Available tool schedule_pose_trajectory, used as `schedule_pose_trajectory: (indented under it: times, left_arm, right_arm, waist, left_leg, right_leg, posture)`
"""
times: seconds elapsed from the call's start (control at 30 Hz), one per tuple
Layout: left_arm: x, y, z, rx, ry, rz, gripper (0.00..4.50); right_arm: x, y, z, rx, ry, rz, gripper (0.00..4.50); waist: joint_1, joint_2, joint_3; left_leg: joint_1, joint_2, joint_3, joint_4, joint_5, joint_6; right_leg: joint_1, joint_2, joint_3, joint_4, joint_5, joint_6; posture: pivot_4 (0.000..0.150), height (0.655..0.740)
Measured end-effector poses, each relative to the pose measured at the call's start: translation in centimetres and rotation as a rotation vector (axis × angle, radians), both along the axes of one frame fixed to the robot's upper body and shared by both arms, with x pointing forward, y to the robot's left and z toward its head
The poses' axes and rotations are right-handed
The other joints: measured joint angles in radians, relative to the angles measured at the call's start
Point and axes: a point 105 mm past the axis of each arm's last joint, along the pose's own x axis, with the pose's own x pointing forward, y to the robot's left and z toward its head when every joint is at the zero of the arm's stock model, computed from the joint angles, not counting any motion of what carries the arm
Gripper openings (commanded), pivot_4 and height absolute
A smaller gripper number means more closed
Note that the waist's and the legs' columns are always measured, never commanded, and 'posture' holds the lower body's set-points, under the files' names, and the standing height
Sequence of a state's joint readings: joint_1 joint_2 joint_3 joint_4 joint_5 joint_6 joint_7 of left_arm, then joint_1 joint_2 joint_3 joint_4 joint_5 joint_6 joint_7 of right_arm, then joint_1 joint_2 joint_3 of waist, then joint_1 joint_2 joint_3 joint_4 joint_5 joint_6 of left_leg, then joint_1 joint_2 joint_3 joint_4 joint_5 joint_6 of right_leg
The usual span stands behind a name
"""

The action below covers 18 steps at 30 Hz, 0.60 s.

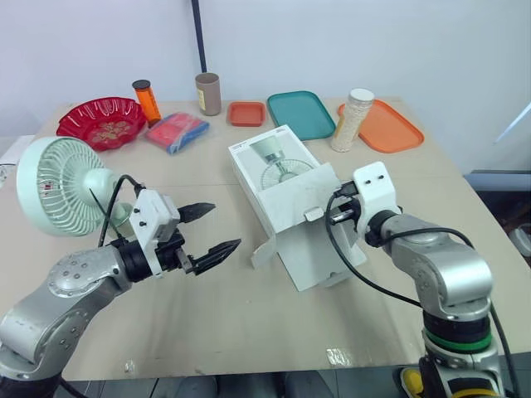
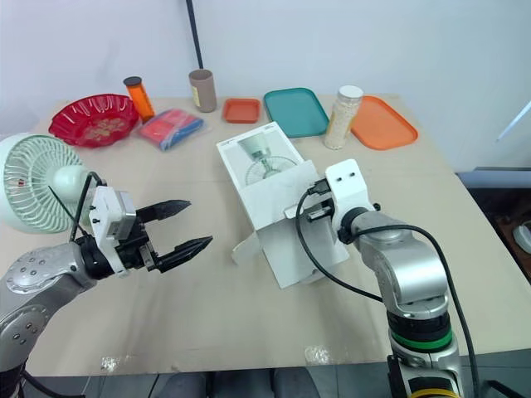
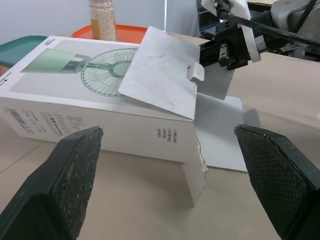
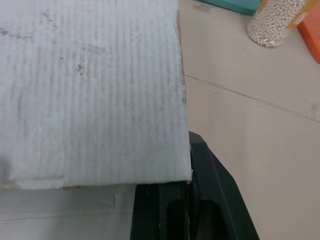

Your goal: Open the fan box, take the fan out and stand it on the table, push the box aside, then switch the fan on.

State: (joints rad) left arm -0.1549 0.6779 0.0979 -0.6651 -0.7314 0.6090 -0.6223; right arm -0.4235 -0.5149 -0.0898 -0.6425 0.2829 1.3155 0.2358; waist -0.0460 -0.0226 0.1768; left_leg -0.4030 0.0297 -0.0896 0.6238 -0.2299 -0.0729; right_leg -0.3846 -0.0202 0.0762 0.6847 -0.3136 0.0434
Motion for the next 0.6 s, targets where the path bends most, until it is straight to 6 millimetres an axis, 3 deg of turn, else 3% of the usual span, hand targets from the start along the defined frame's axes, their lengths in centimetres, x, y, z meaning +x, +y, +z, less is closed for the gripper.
schedule_pose_trajectory:
  times: [0.1,0.13,0.33,0.4,0.53,0.6]
  left_arm:
    - [0.6,-0.2,-0.4,0.009,0.009,-0.022,4.5]
    - [0.6,-0.4,-0.7,0.014,0.017,-0.053,4.5]
    - [1.4,-1.1,-0.6,0.015,0.001,-0.107,4.5]
    - [1.6,-1.6,-1.5,0.037,0.035,-0.159,4.5]
    - [1.4,-1.9,-1.5,0.042,0.039,-0.195,4.5]
    - [0.8,-2.2,-1.8,0.06,0.051,-0.256,4.5]
  right_arm:
    - [-1.7,-0.9,0.1,0.01,0.011,0.012,0.07]
    - [-2.8,-2.2,-0.5,0.012,0.045,-0.02,0.07]
    - [-4.6,-4.5,-0.5,0.062,0.066,-0.1,0.07]
    - [-5.7,-7.3,-0.1,0.093,0.047,-0.211,0.07]
    - [-6.3,-8.4,-0.3,0.097,0.053,-0.244,0.07]
    - [-7.1,-10.5,-0.8,0.138,0.072,-0.313,0.07]
  waist:
    - [-0.002,0.0,0.0]
    - [-0.001,0.0,0.0]
    - [0.0,0.001,0.0]
    - [0.0,0.001,0.0]
    - [0.0,0.001,-0.001]
    - [0.0,0.001,-0.001]
  left_leg:
    - [0.0,0.0,0.0,0.0,0.0,0.0]
    - [0.001,0.0,0.0,0.0,0.0,0.0]
    - [0.001,0.0,0.0,0.001,0.0,0.001]
    - [0.001,-0.001,0.0,0.001,0.0,0.001]
    - [0.001,-0.001,0.0,0.001,0.0,0.001]
    - [0.001,-0.001,0.0,0.001,0.0,0.001]
  right_leg:
    - [0.001,0.0,0.0,0.0,0.0,0.0]
    - [0.001,0.0,0.0,0.0,0.0,0.0]
    - [0.002,0.0,0.0,0.0,0.0,0.0]
    - [0.002,0.0,0.0,0.0,0.0,0.001]
    - [0.002,0.0,0.0,0.0,0.0,0.001]
    - [0.003,0.0,0.0,-0.001,0.0,0.001]
  posture:
    - [0.15,0.74]
    - [0.15,0.74]
    - [0.15,0.74]
    - [0.15,0.74]
    - [0.15,0.74]
    - [0.15,0.74]
